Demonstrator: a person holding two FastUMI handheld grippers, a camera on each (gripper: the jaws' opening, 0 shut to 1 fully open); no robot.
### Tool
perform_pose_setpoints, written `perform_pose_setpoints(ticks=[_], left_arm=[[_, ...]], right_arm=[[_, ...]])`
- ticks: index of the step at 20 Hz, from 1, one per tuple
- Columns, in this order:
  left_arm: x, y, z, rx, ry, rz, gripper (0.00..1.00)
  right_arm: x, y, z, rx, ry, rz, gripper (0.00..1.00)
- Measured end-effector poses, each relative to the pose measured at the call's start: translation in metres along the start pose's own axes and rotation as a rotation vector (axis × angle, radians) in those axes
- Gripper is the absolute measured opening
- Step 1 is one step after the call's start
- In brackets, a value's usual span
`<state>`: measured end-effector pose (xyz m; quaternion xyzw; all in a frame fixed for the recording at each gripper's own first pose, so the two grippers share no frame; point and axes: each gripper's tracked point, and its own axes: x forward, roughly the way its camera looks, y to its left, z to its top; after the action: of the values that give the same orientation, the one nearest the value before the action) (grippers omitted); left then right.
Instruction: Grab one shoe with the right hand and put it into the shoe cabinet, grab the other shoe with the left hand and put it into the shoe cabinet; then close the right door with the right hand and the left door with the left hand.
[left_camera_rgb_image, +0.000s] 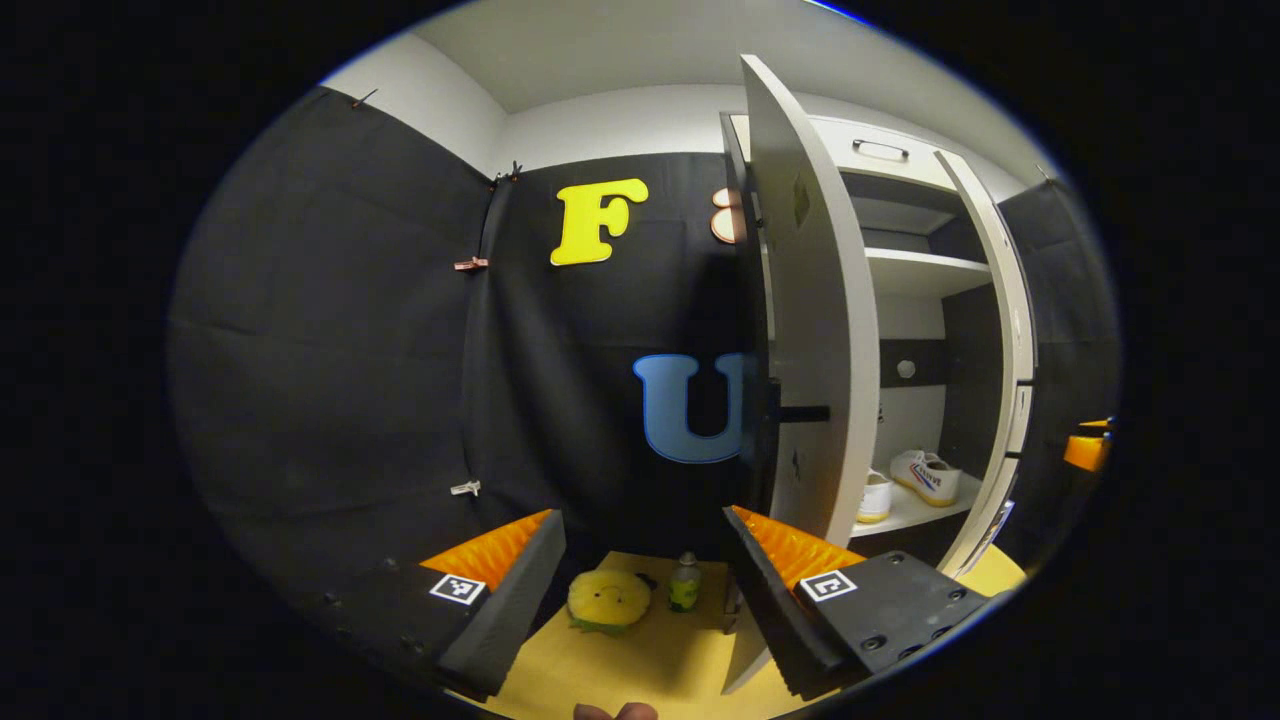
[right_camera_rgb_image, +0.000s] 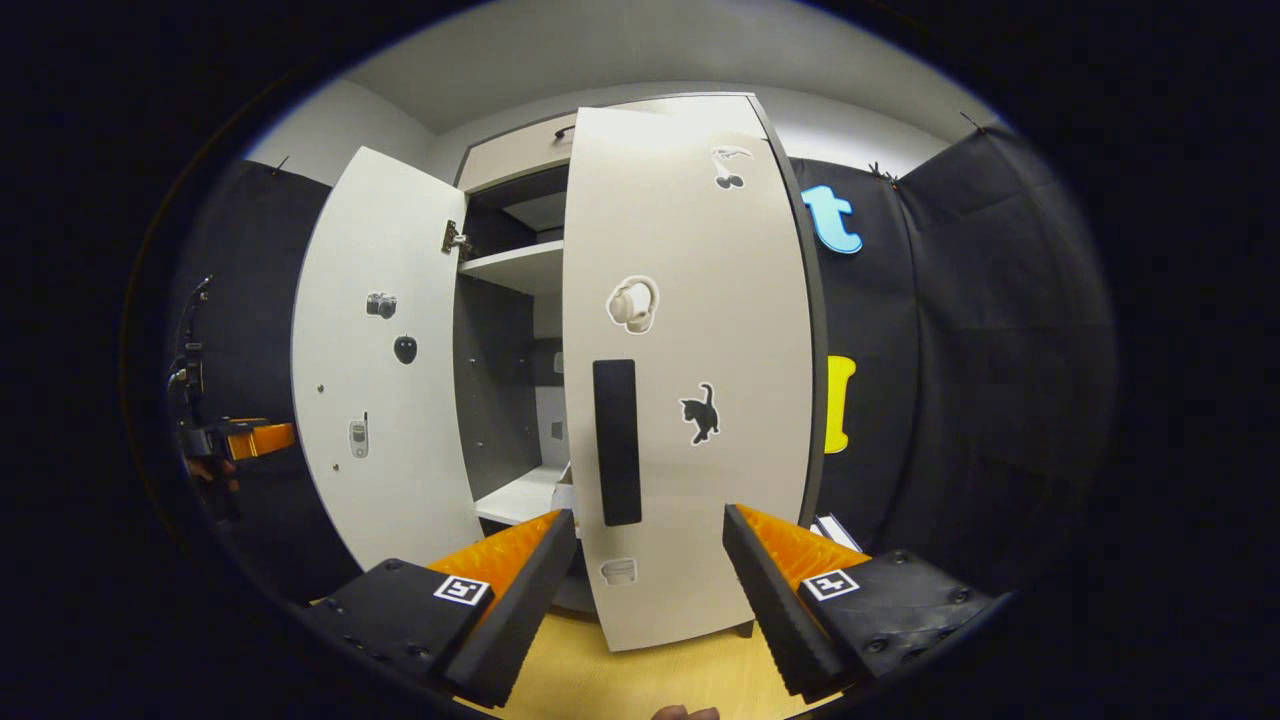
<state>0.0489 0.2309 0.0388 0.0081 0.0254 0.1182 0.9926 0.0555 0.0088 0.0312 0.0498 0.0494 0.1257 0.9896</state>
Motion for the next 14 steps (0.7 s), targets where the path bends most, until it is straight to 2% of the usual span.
perform_pose_setpoints(ticks=[5,8,9,11,14], left_arm=[[0.02,-0.016,-0.001,-0.005,0.02,-0.037,0.98],[0.018,-0.022,0.0,0.021,0.021,-0.037,0.91],[0.017,-0.025,0.001,0.037,0.018,-0.036,0.93],[0.014,-0.034,0.004,0.06,0.013,-0.039,0.91],[0.01,-0.056,0.001,0.026,0.011,-0.071,0.91]], right_arm=[[-0.013,-0.03,0.001,0.0,0.005,-0.055,0.98],[-0.021,-0.05,0.0,0.002,0.009,-0.089,0.97],[-0.023,-0.055,-0.001,0.007,0.014,-0.097,0.97],[-0.027,-0.062,0.0,0.018,0.017,-0.105,0.98],[-0.03,-0.064,0.003,0.013,0.01,-0.102,0.98]])
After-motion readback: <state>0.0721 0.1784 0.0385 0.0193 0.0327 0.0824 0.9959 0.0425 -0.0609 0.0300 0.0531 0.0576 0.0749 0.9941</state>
